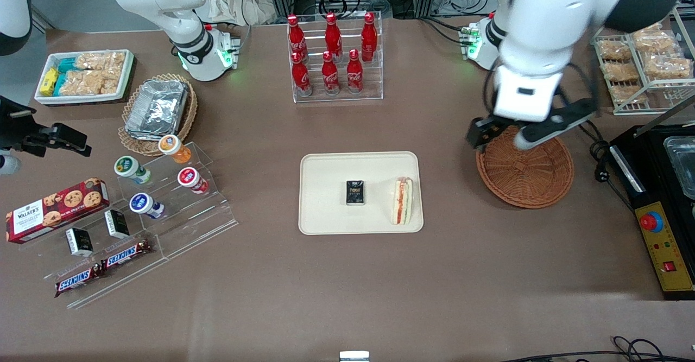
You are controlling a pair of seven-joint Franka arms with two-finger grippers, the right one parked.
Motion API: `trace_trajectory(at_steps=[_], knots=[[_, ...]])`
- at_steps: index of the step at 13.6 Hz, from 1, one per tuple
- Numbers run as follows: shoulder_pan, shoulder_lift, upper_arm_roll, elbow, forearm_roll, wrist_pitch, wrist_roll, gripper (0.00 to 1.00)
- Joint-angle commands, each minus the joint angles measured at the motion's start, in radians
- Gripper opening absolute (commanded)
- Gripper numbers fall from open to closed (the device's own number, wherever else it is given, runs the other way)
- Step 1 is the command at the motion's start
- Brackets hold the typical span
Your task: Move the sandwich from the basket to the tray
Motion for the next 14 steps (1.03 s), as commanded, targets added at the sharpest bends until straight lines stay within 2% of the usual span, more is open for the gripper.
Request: trace_trajectory(at_steps=[1, 2, 3, 5, 7, 12, 14], knots=[[-0.009, -0.092, 0.16, -0.031, -0.114, -0.048, 0.333, 1.0], [-0.009, -0.112, 0.229, -0.031, -0.16, -0.071, 0.494, 1.0], [-0.009, -0.134, 0.283, -0.034, -0.172, -0.088, 0.637, 1.0], [-0.009, -0.166, 0.353, -0.051, -0.173, -0.115, 0.858, 1.0], [-0.009, -0.206, 0.387, -0.106, -0.156, -0.106, 0.989, 1.0], [-0.007, -0.296, 0.381, -0.271, -0.137, 0.009, 0.997, 1.0], [-0.007, -0.284, 0.381, -0.25, -0.137, 0.0, 0.98, 1.0]])
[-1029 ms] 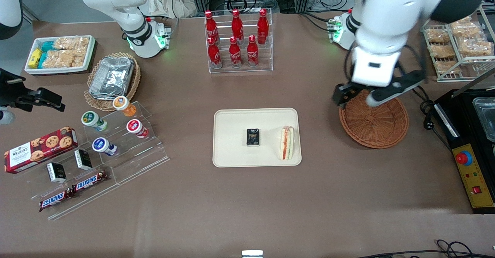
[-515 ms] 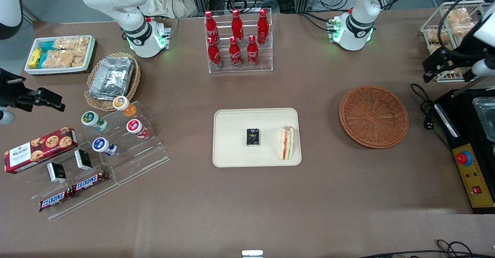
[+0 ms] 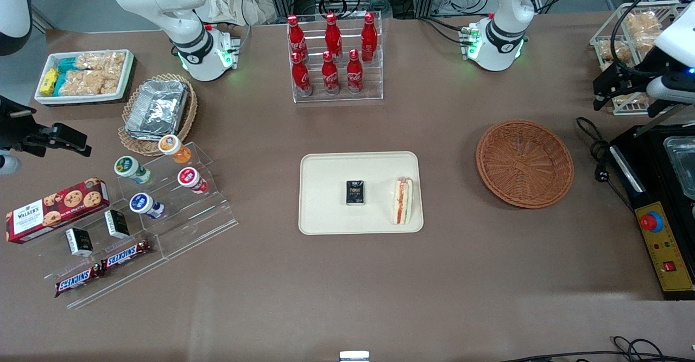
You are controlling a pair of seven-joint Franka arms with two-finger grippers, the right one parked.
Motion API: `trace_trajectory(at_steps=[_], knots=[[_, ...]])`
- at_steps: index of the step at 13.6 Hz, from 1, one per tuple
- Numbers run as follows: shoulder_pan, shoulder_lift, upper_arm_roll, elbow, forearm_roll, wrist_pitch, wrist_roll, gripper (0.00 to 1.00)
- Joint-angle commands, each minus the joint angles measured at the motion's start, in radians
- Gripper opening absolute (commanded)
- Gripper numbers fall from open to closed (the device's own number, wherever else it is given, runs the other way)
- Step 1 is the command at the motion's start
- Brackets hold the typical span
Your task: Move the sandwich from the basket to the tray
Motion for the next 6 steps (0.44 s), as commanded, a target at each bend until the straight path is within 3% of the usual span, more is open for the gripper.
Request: trace_trajectory(at_steps=[1, 6], knots=[[-0.001, -0.039, 0.0, -0.015, 0.017, 0.008, 0.002, 1.0], [0.0, -0.031, 0.003, -0.017, 0.022, -0.025, 0.008, 1.0]])
